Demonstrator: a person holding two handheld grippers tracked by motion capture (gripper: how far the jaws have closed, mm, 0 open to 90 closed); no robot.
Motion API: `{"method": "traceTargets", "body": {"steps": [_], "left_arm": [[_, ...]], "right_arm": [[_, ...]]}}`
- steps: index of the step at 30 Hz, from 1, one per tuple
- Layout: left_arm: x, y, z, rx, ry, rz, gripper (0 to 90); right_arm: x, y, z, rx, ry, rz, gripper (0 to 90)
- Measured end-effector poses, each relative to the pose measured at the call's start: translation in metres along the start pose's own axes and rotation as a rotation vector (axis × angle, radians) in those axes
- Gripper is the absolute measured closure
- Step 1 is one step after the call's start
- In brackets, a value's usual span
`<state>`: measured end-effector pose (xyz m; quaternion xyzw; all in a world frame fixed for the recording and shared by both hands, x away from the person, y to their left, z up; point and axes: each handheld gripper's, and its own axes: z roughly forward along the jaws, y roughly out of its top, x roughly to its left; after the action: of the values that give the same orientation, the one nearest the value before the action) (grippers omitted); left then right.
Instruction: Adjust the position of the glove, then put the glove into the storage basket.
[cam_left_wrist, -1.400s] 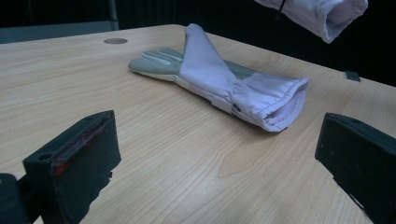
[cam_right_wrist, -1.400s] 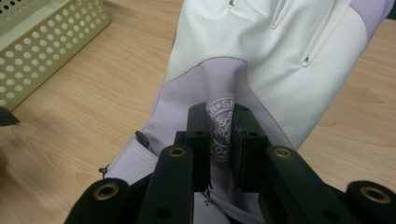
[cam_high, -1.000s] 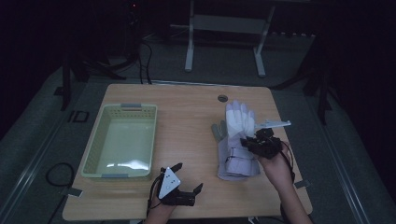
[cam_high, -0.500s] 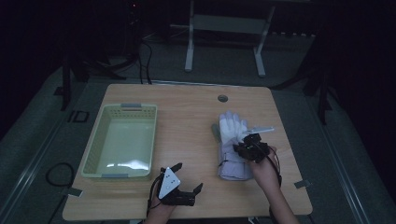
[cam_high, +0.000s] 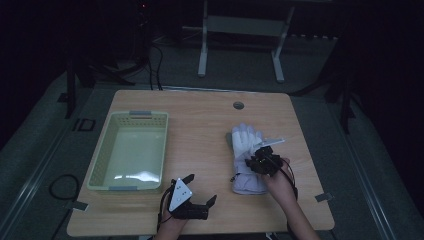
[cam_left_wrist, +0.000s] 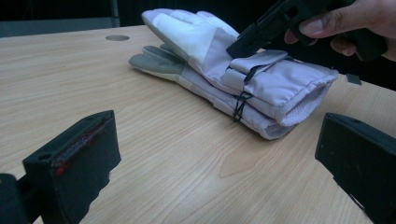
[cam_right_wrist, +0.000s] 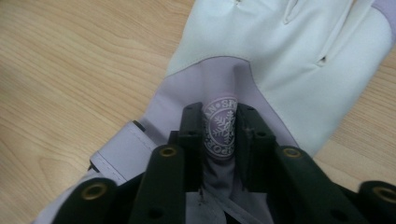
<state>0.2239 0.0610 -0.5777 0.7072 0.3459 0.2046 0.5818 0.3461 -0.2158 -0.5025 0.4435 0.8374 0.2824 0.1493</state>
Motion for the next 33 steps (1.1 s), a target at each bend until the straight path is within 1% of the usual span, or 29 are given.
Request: {"method": "traceTargets", "body": {"steps": [1,3,6,8,9,10,11,12,13,14,15,16,17,18,19,20,21,22,23,24,25,26,28,29,31,32,33], "left_arm": [[0.0,0.0,0.0,-0.001,0.005,0.0,0.0],[0.0,0.0,0.0,-0.003,0.001,0.0,0.0],[0.0,0.0,0.0,0.0,0.009,-0.003,0.0],[0.001,0.001,0.001,0.008,0.009,-0.019,0.0],[0.002,0.001,0.002,0.014,0.004,-0.033,0.0],[0.003,0.001,0.002,0.016,0.003,-0.041,0.0],[0.005,0.001,0.002,0.018,-0.007,-0.053,0.0],[0.006,0.001,0.002,0.021,-0.013,-0.06,0.0],[0.007,0.001,0.003,0.025,-0.018,-0.067,0.0],[0.008,0.002,0.003,0.038,-0.03,-0.074,0.0],[0.008,0.003,0.005,0.077,-0.034,-0.079,0.0],[0.008,0.004,0.006,0.101,-0.034,-0.085,0.0],[0.008,0.005,0.007,0.127,-0.035,-0.093,0.0],[0.007,0.006,0.008,0.132,-0.054,-0.103,0.0],[0.006,0.008,0.008,0.137,-0.062,-0.106,0.0],[0.003,0.009,0.008,0.157,-0.069,-0.099,0.0],[0.001,0.011,0.009,0.181,-0.088,-0.092,0.0],[0.0,0.012,0.009,0.194,-0.097,-0.088,0.1],[-0.002,0.012,0.01,0.213,-0.105,-0.073,0.1],[-0.004,0.014,0.011,0.23,-0.097,-0.061,0.1],[-0.006,0.014,0.011,0.235,-0.084,-0.055,0.1],[-0.007,0.016,0.011,0.239,-0.074,-0.062,0.1],[-0.007,0.019,0.012,0.242,-0.124,-0.124,0.1],[-0.006,0.023,0.014,0.247,-0.134,-0.141,0.1],[-0.004,0.028,0.016,0.239,-0.157,-0.134,0.1],[-0.003,0.032,0.018,0.228,-0.153,-0.127,0.1],[-0.001,0.036,0.021,0.221,-0.157,-0.118,0.1]], "right_arm": [[-0.001,0.0,0.0,-0.001,0.003,-0.002,69.8],[-0.002,-0.001,-0.002,-0.016,0.02,-0.007,63.7],[-0.004,-0.002,-0.009,-0.062,0.049,-0.032,49.3],[-0.005,-0.002,-0.015,-0.092,0.064,-0.053,44.5],[-0.006,-0.002,-0.017,-0.11,0.075,-0.069,39.3],[-0.008,-0.001,-0.02,-0.127,0.08,-0.068,36.8],[-0.009,-0.001,-0.023,-0.134,0.087,-0.059,34.6],[-0.012,-0.001,-0.025,-0.145,0.123,-0.052,27.4],[-0.015,-0.001,-0.027,-0.144,0.141,-0.054,22.8],[-0.017,-0.002,-0.029,-0.153,0.15,-0.051,19.3],[-0.02,-0.002,-0.03,-0.156,0.156,-0.046,16.6],[-0.023,-0.004,-0.032,-0.148,0.172,-0.056,12.5],[-0.025,-0.005,-0.033,-0.147,0.182,-0.059,12.7],[-0.028,-0.006,-0.034,-0.16,0.183,-0.061,13.5],[-0.031,-0.008,-0.036,-0.18,0.186,-0.067,13.8],[-0.033,-0.01,-0.037,-0.195,0.182,-0.091,14.1],[-0.035,-0.012,-0.038,-0.21,0.163,-0.122,14.3],[-0.037,-0.014,-0.04,-0.24,0.136,-0.152,14.3],[-0.039,-0.016,-0.041,-0.253,0.128,-0.156,14.3],[-0.042,-0.017,-0.043,-0.265,0.119,-0.156,14.3],[-0.046,-0.018,-0.045,-0.273,0.11,-0.149,14.3],[-0.048,-0.019,-0.047,-0.273,0.106,-0.144,14.3],[-0.055,-0.021,-0.053,-0.268,0.09,-0.137,14.4],[-0.058,-0.021,-0.055,-0.259,0.091,-0.133,14.3],[-0.064,-0.023,-0.059,-0.248,0.082,-0.124,13.6],[-0.066,-0.023,-0.061,-0.241,0.073,-0.12,13.4],[-0.068,-0.024,-0.062,-0.238,0.067,-0.112,13.5]]}}
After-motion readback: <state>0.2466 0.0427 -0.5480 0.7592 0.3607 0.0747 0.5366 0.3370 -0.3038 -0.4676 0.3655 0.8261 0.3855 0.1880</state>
